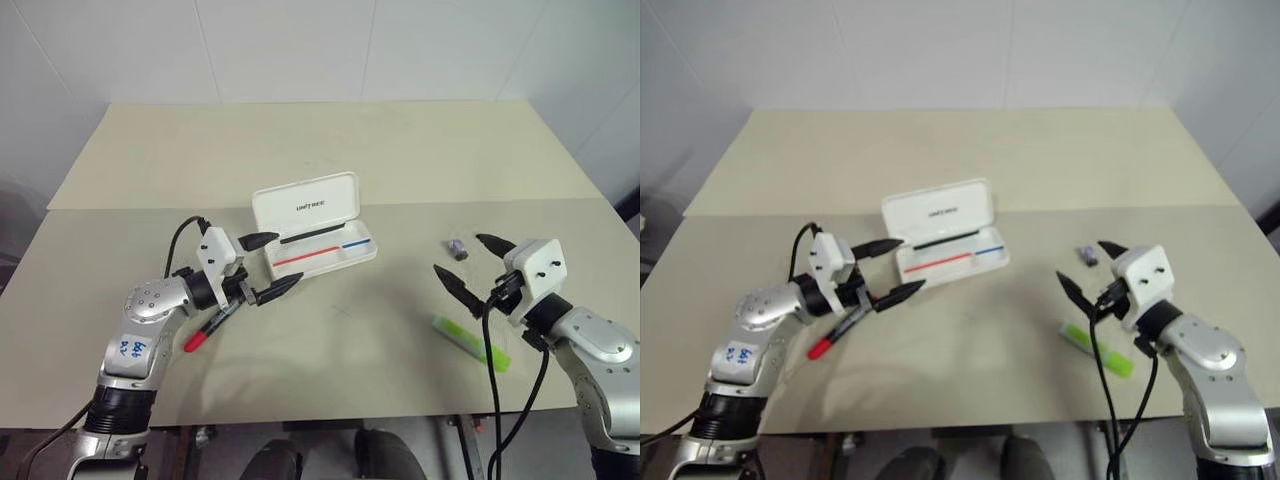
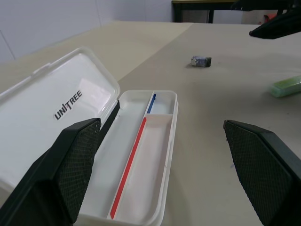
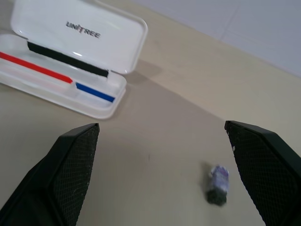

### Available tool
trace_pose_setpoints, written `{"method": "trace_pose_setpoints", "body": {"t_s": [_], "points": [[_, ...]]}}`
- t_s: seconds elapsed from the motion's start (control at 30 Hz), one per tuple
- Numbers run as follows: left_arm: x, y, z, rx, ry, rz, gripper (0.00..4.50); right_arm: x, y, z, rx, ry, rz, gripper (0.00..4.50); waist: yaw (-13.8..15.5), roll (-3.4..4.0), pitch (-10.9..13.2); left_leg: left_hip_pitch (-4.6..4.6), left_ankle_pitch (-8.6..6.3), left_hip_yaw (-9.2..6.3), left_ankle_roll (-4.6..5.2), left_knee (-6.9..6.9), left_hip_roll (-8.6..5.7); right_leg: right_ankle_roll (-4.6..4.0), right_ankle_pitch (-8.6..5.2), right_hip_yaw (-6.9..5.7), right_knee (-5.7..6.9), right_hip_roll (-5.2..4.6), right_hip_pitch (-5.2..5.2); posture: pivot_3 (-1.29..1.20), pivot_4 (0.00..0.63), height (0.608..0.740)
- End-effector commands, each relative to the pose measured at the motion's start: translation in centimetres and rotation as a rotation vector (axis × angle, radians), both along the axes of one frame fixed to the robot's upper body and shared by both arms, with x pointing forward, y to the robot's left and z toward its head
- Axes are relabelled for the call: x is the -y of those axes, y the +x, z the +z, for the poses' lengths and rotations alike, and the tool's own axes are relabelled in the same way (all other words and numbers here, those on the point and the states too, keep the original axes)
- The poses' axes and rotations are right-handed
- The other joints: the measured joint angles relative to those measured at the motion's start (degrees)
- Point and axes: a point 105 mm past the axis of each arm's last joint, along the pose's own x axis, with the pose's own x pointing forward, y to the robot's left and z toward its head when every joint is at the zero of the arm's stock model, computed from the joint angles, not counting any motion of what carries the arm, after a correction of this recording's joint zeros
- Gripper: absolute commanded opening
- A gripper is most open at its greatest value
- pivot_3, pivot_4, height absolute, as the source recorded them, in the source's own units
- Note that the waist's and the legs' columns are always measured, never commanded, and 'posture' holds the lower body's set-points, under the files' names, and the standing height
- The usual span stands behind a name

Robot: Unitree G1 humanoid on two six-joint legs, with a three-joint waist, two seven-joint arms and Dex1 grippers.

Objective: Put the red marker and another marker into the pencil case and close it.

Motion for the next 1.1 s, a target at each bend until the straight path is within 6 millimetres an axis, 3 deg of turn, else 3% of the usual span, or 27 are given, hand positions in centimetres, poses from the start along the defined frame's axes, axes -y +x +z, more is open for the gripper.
{"method": "trace_pose_setpoints", "body": {"t_s": [0.03, 0.37, 0.5, 0.63, 0.77, 1.1], "points": [[-0.2, 0.4, 1.4, 0.070, -0.001, 0.018, 4.47, -1.2, 0.3, 1.5, 0.066, 0.008, 0.055, 4.50, 0.0, -0.01, 0.0, 0.00, 0.00, 0.00, 0.00, 0.01, 0.00, 0.02, 0.01, 0.00, 0.00, 0.00, 0.01, 0.00, 0.150, 0.740], [-0.3, 0.6, 0.5, 0.053, 0.025, 0.033, 4.47, -3.5, 0.6, 1.5, 0.043, 0.004, 0.152, 4.50, 0.0, -0.06, 0.0, -0.08, 0.01, -0.01, 0.03, 0.00, -0.06, 0.03, 0.02, -0.03, 0.14, -0.03, -0.26, 0.00, 0.150, 0.740], [-0.1, 0.2, 1.1, 0.055, 0.006, -0.007, 4.47, -4.5, 0.2, 1.7, 0.036, 0.010, 0.173, 4.50, 0.0, -0.07, 0.0, -0.10, 0.01, 0.00, 0.03, -0.03, -0.05, 0.03, 0.02, -0.05, 0.13, -0.03, -0.31, 0.00, 0.150, 0.740], [-0.1, 0.2, 0.8, 0.058, 0.042, -0.011, 3.60, -5.2, 0.8, 1.6, 0.041, 0.023, 0.197, 4.50, -0.1, -0.16, 0.0, -0.09, 0.00, 0.03, 0.03, 0.00, -0.04, 0.04, 0.02, -0.03, 0.12, -0.03, -0.29, 0.00, 0.150, 0.740], [0.5, -0.3, -0.2, -0.007, 0.084, -0.038, 2.22, -6.2, 1.2, 2.2, 0.070, 0.054, 0.215, 4.50, 0.0, -0.20, 0.1, -0.08, 0.01, 0.06, 0.02, 0.02, -0.04, 0.06, 0.04, -0.01, 0.13, -0.02, -0.29, 0.00, 0.150, 0.740], [0.5, 1.6, -2.1, -0.090, 0.268, 0.025, 2.22, -8.7, 1.4, 4.2, 0.125, 0.084, 0.328, 4.50, -0.1, -0.23, 0.1, -0.09, 0.01, 0.05, 0.03, -0.02, -0.07, 0.06, 0.04, -0.07, 0.21, -0.02, -0.42, 0.00, 0.150, 0.740]]}}
